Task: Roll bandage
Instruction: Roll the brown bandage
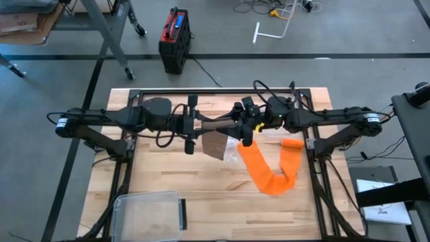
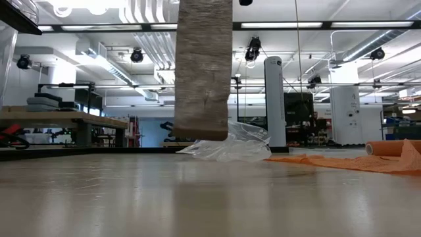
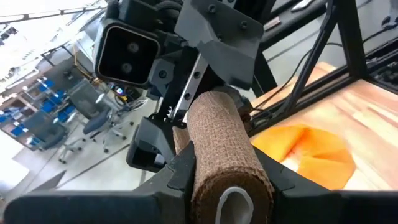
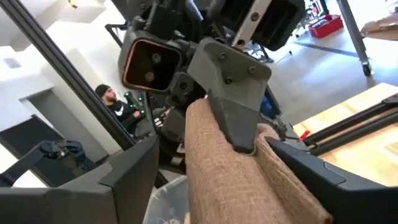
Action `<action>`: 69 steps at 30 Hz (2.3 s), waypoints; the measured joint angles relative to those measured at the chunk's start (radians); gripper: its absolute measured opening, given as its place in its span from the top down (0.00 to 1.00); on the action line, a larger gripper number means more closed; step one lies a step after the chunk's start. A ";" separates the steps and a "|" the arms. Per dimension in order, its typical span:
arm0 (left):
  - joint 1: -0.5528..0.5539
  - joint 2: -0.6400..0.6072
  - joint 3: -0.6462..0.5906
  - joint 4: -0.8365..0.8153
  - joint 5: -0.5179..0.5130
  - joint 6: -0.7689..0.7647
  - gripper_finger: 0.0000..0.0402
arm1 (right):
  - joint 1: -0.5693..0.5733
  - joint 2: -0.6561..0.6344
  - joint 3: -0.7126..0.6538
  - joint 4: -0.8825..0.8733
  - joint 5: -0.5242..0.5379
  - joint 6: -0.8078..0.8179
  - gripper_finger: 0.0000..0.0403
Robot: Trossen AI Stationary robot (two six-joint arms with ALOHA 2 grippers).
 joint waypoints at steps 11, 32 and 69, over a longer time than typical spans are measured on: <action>0.000 -0.026 0.000 0.016 -0.025 0.008 0.78 | 0.002 0.000 0.000 -0.016 -0.005 -0.019 0.35; 0.000 -0.078 0.000 0.101 0.026 -0.187 0.78 | 0.002 -0.016 -0.001 0.007 -0.005 -0.328 0.34; 0.001 -0.134 0.000 0.138 0.045 -0.282 0.78 | 0.004 -0.011 -0.001 -0.109 0.093 -0.513 0.97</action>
